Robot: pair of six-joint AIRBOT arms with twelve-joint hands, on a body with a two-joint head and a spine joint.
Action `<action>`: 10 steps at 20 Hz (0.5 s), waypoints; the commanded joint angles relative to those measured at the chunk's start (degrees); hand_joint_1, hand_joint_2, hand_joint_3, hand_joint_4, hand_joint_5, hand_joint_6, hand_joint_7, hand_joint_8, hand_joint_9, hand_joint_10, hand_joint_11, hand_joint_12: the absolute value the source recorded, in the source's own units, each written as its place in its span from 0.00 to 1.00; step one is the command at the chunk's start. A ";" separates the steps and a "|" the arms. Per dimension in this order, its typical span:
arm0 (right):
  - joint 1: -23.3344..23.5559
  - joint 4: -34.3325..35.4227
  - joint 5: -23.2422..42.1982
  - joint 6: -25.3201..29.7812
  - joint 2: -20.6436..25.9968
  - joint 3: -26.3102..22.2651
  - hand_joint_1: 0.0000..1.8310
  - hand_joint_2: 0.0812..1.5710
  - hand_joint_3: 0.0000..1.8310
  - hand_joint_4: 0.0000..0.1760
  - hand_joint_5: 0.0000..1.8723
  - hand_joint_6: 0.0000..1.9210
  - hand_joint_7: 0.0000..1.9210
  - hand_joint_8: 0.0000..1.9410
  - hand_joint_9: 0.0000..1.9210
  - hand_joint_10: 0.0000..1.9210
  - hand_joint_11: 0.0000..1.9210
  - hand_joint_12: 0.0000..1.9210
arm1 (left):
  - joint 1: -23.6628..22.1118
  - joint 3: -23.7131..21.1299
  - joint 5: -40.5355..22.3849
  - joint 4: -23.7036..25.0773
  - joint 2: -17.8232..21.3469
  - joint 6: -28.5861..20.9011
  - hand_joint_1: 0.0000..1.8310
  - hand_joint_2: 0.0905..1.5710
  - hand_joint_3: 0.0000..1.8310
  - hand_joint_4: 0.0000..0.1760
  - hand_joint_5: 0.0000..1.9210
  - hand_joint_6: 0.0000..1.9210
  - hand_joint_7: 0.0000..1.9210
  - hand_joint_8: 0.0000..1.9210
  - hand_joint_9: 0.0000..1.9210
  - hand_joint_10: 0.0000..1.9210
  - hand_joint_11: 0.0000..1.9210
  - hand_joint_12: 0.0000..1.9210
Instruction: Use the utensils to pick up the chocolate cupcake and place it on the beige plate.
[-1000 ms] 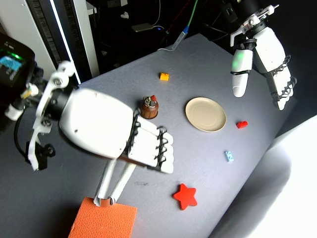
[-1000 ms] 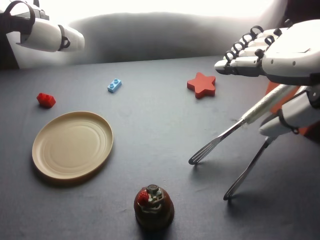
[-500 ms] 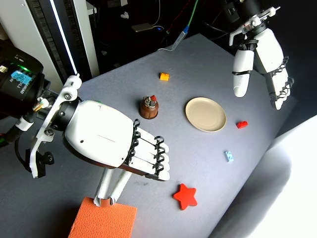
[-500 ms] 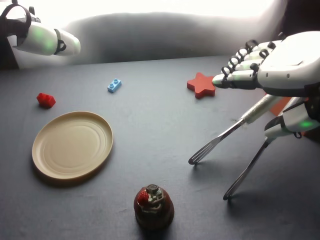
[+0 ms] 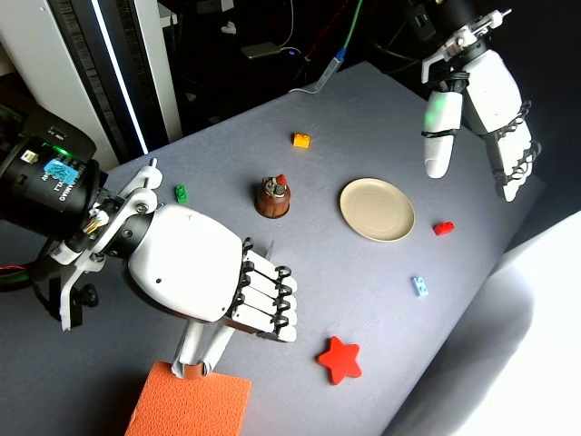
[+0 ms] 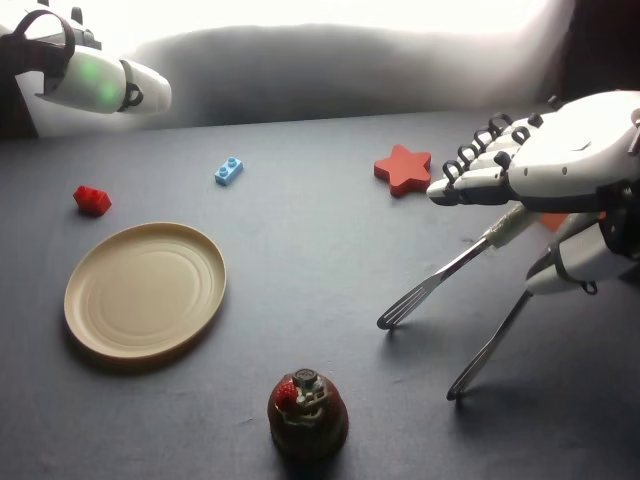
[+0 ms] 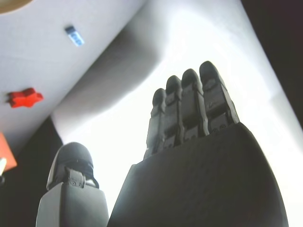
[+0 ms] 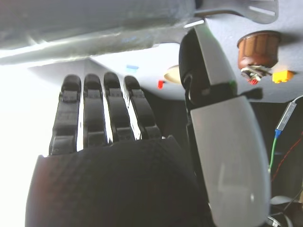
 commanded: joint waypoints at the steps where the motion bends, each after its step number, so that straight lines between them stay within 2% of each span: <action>1: 0.62 0.01 4.51 -0.15 0.38 0.16 0.42 0.69 0.00 0.00 0.00 0.00 0.00 0.00 0.00 0.00 0.00 0.00 | -0.26 0.20 -1.05 3.61 0.49 0.04 0.04 0.70 0.00 0.00 0.05 0.00 0.06 0.00 0.04 0.00 0.00 0.06; 10: 0.65 0.55 3.78 -0.69 1.18 1.37 0.34 0.66 0.00 0.00 0.00 0.00 0.00 0.00 0.00 0.00 0.00 0.00 | -0.48 -0.03 -0.90 3.83 0.48 0.05 0.03 0.70 0.00 0.00 0.04 0.00 0.06 0.00 0.03 0.00 0.00 0.05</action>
